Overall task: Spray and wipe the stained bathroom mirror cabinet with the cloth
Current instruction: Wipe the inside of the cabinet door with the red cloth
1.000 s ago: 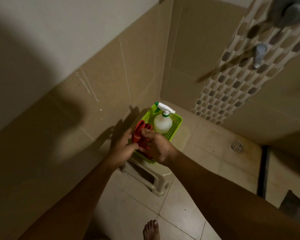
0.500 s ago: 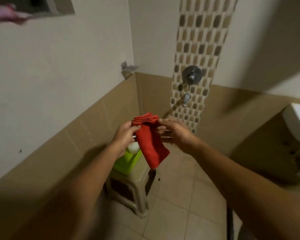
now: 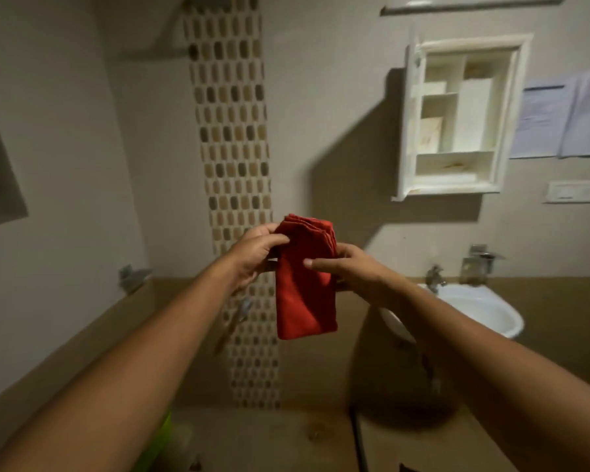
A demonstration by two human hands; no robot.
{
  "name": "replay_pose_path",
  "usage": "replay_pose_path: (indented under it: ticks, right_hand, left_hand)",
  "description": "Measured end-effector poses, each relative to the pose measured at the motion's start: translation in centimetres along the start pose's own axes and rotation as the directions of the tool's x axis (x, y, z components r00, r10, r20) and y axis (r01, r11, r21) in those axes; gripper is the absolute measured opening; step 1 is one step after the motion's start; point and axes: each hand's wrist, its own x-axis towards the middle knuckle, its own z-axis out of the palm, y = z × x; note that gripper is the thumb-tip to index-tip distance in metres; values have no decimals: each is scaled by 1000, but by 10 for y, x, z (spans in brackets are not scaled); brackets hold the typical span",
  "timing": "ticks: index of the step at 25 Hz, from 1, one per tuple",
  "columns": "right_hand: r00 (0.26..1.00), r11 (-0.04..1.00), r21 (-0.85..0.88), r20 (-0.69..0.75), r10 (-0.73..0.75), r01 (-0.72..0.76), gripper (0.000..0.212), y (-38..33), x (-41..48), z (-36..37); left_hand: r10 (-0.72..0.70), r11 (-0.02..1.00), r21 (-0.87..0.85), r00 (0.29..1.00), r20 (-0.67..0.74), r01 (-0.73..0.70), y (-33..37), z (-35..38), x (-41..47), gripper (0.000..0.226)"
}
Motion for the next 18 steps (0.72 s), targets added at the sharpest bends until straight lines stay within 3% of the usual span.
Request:
replay_pose_path:
  ticks: [4, 8, 14, 18]
  right_hand:
    - [962, 994, 95, -272, -29, 57, 20, -21, -29, -88]
    - [879, 971, 197, -475, -26, 135, 29, -30, -43, -159]
    - [832, 875, 448, -545, 105, 182, 50, -5, -38, -243]
    - [783, 891, 414, -611, 119, 187, 50, 15, -14, -304]
  left_hand:
    - [90, 996, -29, 985, 149, -87, 42, 86, 46, 16]
    - [42, 993, 85, 919, 391, -82, 54, 151, 83, 47]
    - [151, 986, -28, 831, 535, -161, 62, 235, 166, 50]
    - [154, 988, -85, 845, 512, -128, 48, 276, 238, 50]
